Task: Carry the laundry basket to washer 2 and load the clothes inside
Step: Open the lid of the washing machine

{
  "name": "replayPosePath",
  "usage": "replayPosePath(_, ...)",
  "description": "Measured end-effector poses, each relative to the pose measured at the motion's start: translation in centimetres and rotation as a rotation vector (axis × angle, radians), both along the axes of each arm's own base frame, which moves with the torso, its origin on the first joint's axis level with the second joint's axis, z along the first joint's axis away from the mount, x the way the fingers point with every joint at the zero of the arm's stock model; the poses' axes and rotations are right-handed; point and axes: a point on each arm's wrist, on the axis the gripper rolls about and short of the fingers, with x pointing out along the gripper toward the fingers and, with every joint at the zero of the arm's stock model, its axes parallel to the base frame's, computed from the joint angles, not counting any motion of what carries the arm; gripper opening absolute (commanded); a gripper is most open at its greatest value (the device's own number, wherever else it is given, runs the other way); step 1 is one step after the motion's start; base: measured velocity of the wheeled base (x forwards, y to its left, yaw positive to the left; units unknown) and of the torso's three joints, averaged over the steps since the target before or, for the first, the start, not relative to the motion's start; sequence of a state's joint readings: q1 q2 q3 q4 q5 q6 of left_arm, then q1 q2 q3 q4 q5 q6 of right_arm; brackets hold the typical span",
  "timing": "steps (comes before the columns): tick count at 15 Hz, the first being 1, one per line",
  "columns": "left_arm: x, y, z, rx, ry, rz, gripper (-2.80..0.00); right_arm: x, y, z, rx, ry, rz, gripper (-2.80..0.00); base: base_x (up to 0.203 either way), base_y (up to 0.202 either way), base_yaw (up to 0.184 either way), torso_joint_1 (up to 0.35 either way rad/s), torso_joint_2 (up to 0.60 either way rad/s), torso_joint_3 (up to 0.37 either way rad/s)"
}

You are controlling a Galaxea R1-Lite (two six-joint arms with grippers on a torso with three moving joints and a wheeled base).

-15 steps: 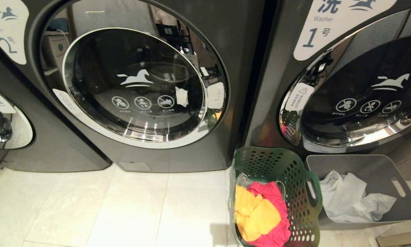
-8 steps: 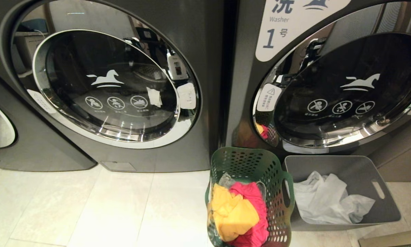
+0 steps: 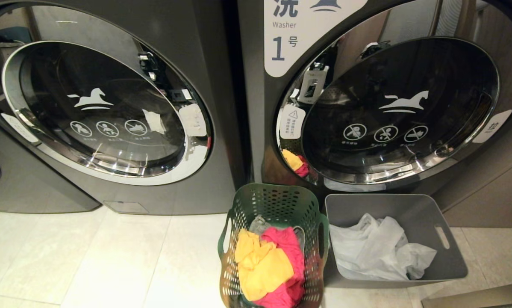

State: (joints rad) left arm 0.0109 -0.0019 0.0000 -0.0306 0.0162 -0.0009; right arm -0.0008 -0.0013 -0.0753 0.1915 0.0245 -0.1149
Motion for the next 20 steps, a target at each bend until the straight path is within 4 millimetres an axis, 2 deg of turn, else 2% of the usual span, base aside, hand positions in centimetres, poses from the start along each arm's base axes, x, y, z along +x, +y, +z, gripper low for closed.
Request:
replayPosePath(12, 0.00, 0.00, 0.00, -0.003, 0.000, -0.001, -2.80, 0.02, 0.00, -0.04, 0.006, 0.001, -0.001, -2.80, 0.000, 0.000, 0.000, 0.000, 0.00, 0.000)
replayPosePath(17, 0.00, 0.00, 0.01, -0.003, 0.000, -0.001, -2.80, 0.02, 0.00, -0.04, 0.004, 0.001, 0.000, -2.80, -0.001, 0.003, -0.117, 0.003, 0.00, 0.002)
replayPosePath(20, 0.00, 0.00, 0.01, -0.003, -0.001, -0.001, -2.80, 0.01, 0.01, -0.04, 0.004, 0.001, 0.000, -2.80, -0.001, 0.001, -0.025, 0.002, 0.00, 0.000)
